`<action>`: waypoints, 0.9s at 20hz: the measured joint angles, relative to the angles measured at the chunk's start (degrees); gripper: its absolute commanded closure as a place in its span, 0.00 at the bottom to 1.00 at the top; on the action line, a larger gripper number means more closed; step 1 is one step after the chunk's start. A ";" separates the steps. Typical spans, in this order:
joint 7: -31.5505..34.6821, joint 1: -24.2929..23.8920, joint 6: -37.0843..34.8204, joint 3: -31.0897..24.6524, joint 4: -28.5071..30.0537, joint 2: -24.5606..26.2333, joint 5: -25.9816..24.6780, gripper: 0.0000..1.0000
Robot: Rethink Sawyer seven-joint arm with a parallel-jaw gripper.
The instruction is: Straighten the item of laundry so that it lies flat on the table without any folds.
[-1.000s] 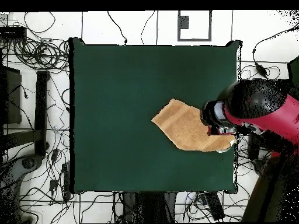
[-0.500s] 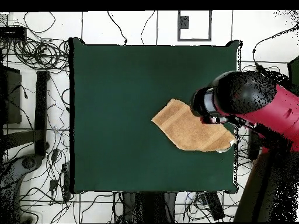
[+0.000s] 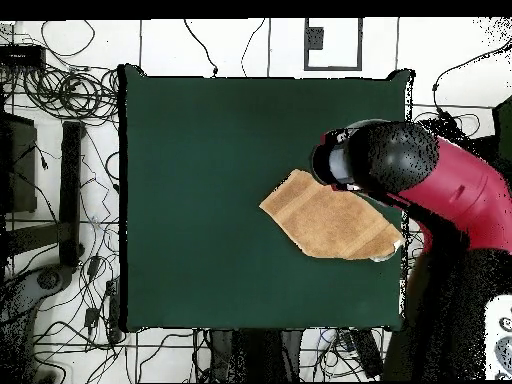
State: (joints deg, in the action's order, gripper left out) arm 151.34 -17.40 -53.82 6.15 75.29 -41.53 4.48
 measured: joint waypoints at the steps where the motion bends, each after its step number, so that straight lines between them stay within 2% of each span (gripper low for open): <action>1: 0.00 0.10 2.44 -0.41 0.35 0.03 0.00 0.00; 9: 0.00 1.74 13.56 -0.77 0.83 1.37 -0.02 0.00; 18: 0.00 3.11 14.81 -1.08 1.15 3.63 1.11 0.00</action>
State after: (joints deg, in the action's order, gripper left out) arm 151.34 -14.29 -39.01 5.07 76.43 -37.90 5.59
